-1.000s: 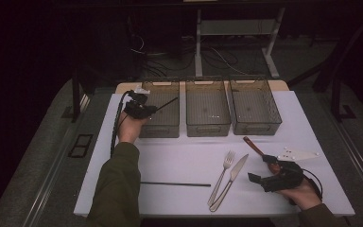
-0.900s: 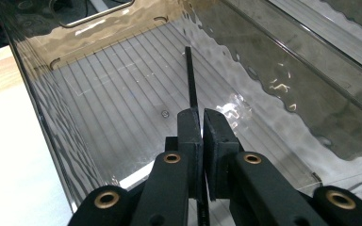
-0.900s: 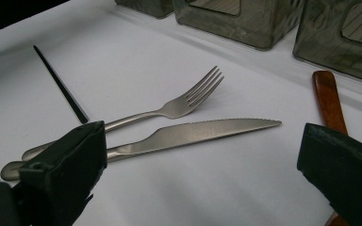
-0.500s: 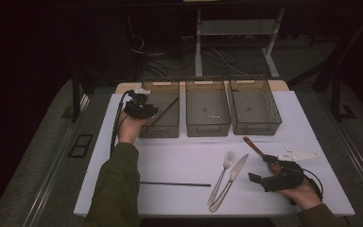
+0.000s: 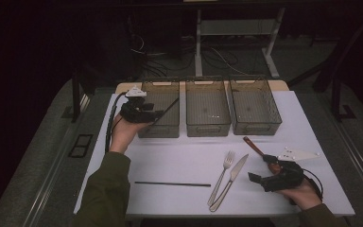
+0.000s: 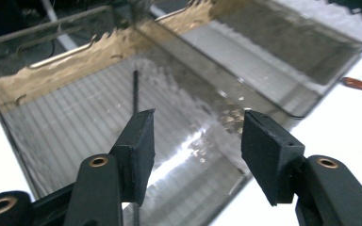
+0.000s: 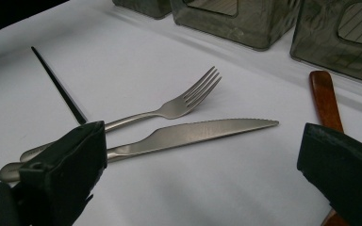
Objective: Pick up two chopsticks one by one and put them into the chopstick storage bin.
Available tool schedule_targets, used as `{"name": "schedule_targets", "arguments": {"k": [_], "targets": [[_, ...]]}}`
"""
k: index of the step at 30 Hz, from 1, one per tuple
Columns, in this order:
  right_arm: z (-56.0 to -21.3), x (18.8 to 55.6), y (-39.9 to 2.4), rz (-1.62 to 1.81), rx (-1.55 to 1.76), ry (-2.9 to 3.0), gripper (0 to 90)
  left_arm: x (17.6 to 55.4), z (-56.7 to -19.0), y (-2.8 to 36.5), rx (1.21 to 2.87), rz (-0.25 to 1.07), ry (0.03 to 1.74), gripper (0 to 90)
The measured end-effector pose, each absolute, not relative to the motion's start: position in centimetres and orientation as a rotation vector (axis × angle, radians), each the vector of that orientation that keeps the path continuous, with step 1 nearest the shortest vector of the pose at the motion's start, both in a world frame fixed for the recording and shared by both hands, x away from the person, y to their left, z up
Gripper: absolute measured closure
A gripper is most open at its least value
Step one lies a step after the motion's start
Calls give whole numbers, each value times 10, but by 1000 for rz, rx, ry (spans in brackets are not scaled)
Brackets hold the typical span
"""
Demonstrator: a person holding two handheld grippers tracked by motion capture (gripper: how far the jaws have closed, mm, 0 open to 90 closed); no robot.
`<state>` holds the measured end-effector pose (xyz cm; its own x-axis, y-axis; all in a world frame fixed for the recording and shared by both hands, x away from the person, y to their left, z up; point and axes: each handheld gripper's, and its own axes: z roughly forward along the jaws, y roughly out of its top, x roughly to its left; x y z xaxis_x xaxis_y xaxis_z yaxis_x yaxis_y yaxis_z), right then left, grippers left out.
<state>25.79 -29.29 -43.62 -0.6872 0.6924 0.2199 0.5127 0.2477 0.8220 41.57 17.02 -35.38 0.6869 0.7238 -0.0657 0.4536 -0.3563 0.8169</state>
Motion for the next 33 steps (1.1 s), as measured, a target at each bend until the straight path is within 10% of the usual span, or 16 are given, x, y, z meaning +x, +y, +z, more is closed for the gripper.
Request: {"name": "schedule_targets", "arguments": {"k": [33], "targets": [[-435, 257, -295, 1415, 1136, 2325, 25, 311, -393, 155, 2049, 275, 641, 262]]}}
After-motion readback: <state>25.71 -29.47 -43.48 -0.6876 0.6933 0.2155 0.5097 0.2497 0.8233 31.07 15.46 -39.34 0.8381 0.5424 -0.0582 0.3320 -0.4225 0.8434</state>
